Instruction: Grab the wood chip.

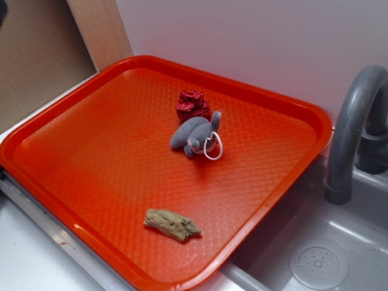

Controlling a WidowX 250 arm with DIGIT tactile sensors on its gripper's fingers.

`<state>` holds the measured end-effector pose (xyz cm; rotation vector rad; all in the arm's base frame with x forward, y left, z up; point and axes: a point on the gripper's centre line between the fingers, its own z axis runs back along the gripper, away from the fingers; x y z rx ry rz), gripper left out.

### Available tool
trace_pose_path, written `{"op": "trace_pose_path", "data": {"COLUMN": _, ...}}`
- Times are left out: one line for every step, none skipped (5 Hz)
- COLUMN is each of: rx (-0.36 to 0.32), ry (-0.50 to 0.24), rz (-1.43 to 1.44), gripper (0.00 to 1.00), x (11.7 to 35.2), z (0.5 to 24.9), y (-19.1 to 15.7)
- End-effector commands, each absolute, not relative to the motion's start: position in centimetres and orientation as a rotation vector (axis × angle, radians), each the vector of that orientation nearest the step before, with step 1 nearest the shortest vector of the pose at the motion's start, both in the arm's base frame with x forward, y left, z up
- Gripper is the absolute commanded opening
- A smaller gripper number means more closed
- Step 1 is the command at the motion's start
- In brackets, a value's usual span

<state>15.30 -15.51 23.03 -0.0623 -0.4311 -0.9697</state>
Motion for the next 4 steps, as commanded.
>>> {"op": "trace_pose_path", "data": {"rx": -0.242, "ry": -0.393, "rz": -1.468, "gripper": 1.00, "x": 12.3, "z": 21.4, "y": -20.9}}
{"op": "trace_pose_path", "data": {"rx": -0.285, "ry": -0.311, "rz": -1.576, "gripper": 1.00, "x": 12.0, "z": 18.9, "y": -23.1}}
{"op": "trace_pose_path", "data": {"rx": -0.340, "ry": -0.263, "rz": -1.617, "gripper": 1.00, "x": 11.9, "z": 16.1, "y": -25.1}}
{"op": "trace_pose_path", "data": {"rx": -0.303, "ry": -0.202, "rz": -1.647, "gripper": 1.00, "x": 11.3, "z": 13.3, "y": -26.5}}
